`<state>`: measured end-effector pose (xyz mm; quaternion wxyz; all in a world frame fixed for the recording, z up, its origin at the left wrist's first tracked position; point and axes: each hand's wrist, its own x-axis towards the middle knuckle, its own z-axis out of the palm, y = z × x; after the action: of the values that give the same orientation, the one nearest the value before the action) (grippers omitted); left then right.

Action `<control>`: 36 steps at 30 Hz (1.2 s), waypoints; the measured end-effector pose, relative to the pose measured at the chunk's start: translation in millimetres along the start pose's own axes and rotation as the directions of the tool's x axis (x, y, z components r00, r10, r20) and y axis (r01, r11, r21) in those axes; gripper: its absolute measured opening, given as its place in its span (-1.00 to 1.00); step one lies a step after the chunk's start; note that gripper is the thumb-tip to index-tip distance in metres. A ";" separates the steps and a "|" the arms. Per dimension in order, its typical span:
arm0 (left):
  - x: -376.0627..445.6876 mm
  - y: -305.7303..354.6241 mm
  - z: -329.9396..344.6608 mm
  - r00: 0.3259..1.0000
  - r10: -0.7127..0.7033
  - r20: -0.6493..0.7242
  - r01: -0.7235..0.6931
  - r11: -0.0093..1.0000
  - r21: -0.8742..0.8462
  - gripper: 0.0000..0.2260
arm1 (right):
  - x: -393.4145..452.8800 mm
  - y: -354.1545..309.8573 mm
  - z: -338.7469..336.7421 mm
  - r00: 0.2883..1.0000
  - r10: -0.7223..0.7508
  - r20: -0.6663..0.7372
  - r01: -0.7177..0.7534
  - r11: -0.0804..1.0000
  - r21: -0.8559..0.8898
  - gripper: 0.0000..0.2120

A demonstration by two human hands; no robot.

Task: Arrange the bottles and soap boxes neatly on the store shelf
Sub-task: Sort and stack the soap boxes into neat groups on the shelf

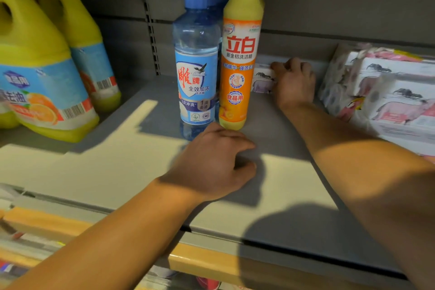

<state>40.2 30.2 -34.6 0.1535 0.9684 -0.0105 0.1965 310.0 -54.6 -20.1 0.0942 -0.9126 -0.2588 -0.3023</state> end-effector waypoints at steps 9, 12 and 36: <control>2.4 -1.1 1.3 1.000 -0.002 -0.006 0.002 1.000 -0.008 -0.64 | -33.0 -14.3 -61.0 0.981 -0.009 0.193 -0.015 0.993 0.120 -0.45; 2.2 1.6 -0.6 0.999 -0.010 0.032 0.009 1.000 0.018 -0.63 | -67.1 -17.4 -92.5 0.978 -0.079 0.191 0.043 0.981 0.189 -0.52; 13.7 93.6 22.1 0.998 0.033 0.059 -0.027 0.995 -0.098 -0.71 | -204.9 108.8 -164.8 0.992 0.049 0.118 -0.044 0.998 -0.043 -0.51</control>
<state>53.7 -65.1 -21.3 0.1971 0.9650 -0.0391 0.1685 144.7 -286.1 -13.1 0.0671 -0.9365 -0.2362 -0.2501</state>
